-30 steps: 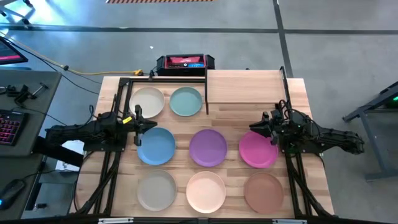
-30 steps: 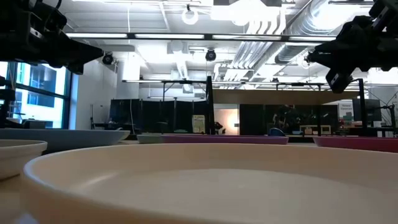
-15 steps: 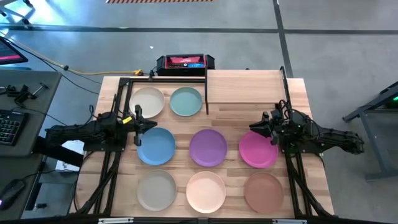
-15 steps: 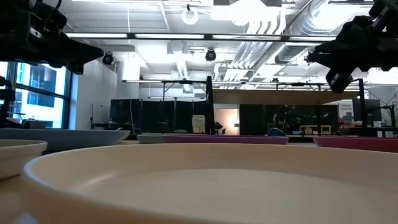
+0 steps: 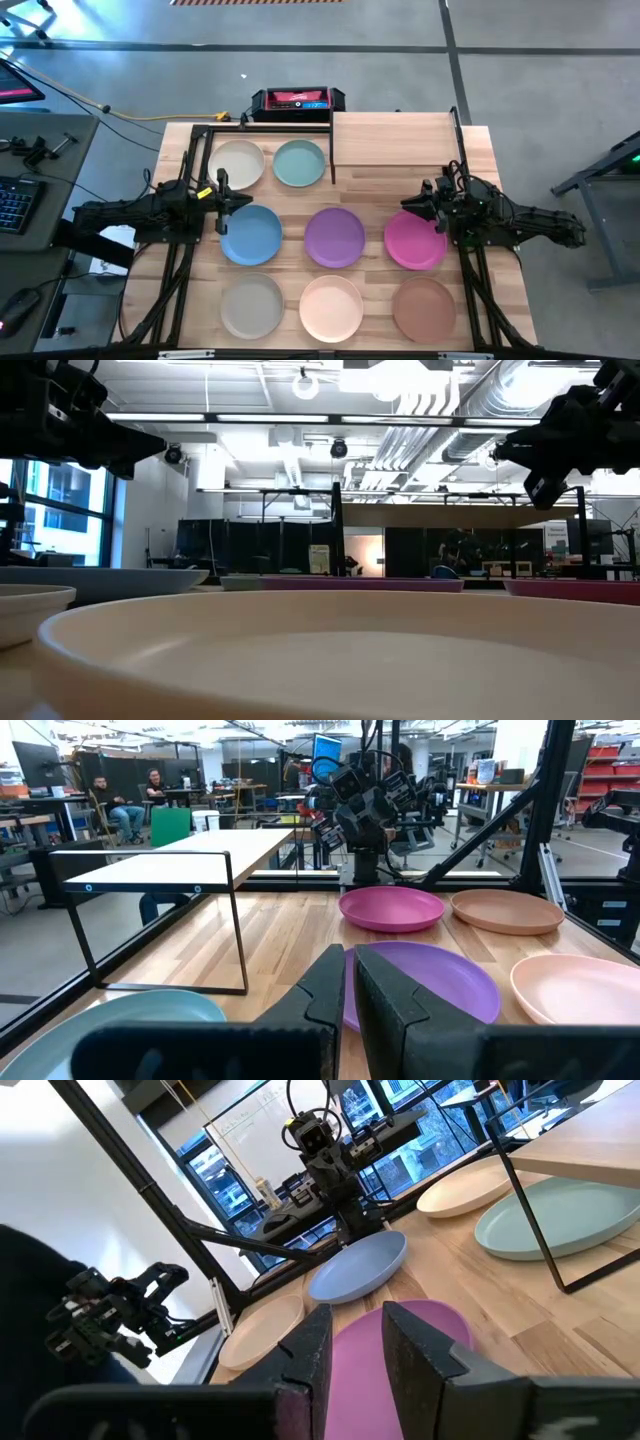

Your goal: Place and stack plates onto a shelf

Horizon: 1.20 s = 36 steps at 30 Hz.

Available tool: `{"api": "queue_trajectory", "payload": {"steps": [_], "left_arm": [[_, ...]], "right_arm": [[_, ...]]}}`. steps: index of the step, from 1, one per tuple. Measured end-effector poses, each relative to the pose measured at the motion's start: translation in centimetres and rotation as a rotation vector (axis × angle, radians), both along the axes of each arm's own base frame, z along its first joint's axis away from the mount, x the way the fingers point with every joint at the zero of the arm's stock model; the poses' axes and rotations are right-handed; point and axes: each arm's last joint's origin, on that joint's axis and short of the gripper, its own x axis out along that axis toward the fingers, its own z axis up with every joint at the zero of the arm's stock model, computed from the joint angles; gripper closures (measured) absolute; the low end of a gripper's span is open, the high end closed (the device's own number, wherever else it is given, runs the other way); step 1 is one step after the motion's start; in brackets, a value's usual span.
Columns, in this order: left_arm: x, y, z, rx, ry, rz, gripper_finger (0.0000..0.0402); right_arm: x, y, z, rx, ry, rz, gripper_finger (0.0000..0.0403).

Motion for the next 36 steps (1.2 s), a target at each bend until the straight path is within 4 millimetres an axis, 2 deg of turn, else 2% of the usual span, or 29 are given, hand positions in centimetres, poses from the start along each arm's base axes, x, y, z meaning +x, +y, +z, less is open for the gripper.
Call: {"api": "queue_trajectory", "payload": {"steps": [13,24,30,36], "left_arm": [[0.0,0.0,0.0,-0.006,-0.002,0.0,0.0385],[-0.1,0.2,1.2,-0.408,-0.183,0.035,0.0385],[-0.2,0.4,1.3,-0.475,-0.227,0.113,0.0385],[-0.2,0.5,1.5,-0.574,-0.263,0.1,0.0385]], "right_arm": [[0.0,0.0,0.0,0.0,0.0,0.0,0.033],[0.0,0.0,0.0,-0.032,-0.001,0.0,0.033],[0.0,0.0,0.0,-0.021,-0.005,0.0,0.033],[0.0,0.0,0.2,0.051,-0.019,0.003,0.033]]}}
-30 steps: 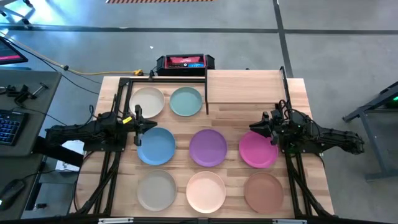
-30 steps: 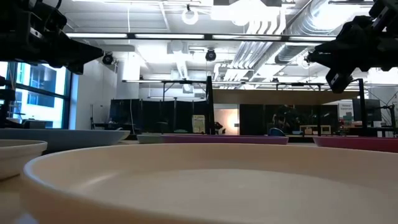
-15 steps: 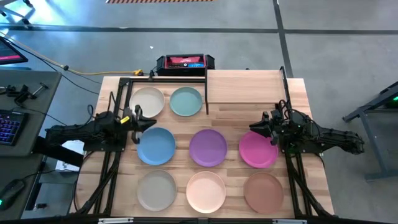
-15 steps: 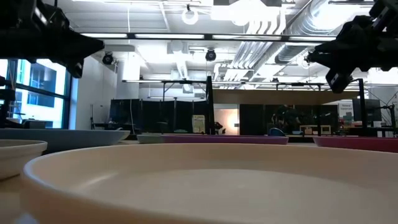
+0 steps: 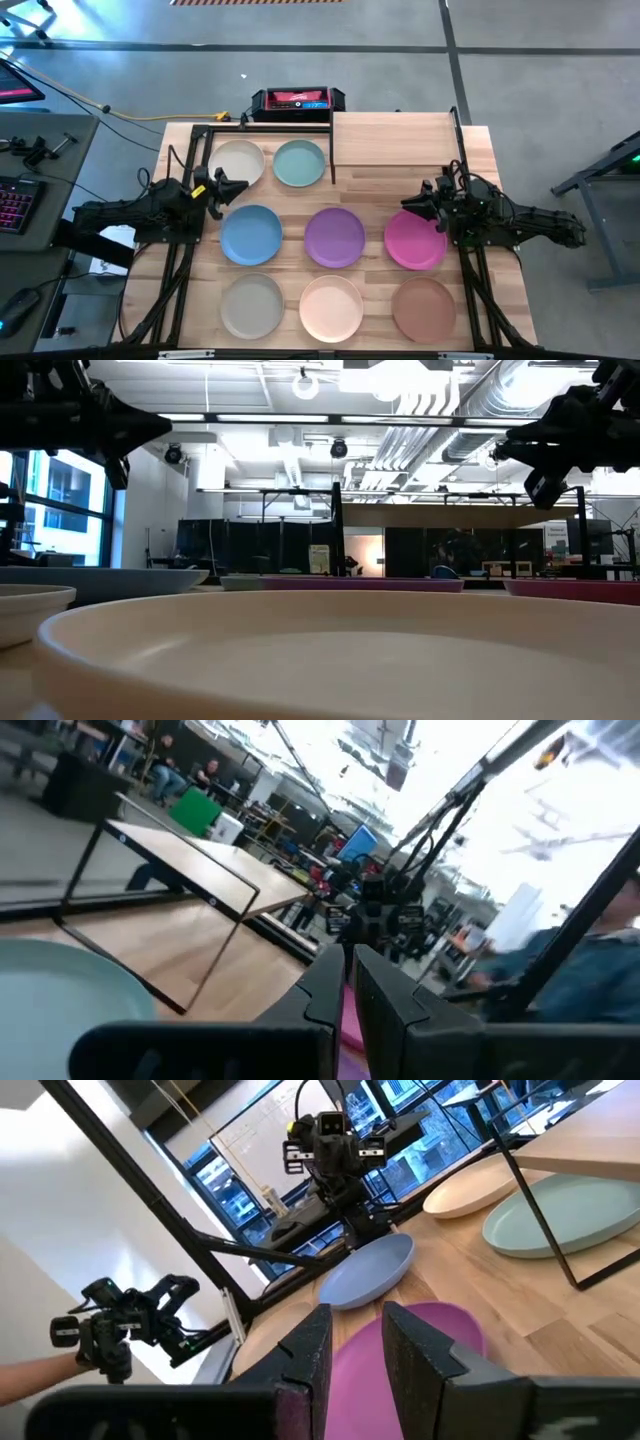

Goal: Place and stack plates onto a shelf
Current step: Put the pink plate on the shelf

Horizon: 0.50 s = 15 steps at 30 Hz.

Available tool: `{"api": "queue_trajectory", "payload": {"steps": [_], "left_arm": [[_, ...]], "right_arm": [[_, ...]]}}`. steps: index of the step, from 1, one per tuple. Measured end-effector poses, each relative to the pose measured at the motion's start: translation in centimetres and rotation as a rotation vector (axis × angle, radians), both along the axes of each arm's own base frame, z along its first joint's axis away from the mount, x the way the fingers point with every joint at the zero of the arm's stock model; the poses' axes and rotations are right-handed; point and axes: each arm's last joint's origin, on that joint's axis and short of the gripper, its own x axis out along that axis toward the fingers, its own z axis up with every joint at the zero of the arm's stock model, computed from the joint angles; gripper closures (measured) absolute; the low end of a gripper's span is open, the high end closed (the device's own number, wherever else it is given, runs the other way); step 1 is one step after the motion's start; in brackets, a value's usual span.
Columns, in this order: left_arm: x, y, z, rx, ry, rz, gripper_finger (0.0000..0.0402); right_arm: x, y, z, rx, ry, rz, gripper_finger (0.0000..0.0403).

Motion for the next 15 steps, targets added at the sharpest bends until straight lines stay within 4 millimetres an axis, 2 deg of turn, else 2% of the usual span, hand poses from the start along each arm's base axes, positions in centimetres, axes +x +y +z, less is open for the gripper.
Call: {"api": "queue_trajectory", "payload": {"steps": [10,15], "left_arm": [[-0.04,0.06,0.13,-0.038,-0.025,0.014,0.0385],[-0.11,0.18,0.25,-0.162,-0.076,0.033,0.0385]], "right_arm": [[0.0,0.0,0.08,0.05,-0.006,0.001,0.033],[-0.08,0.01,0.94,0.022,-0.095,0.001,0.033]]}}
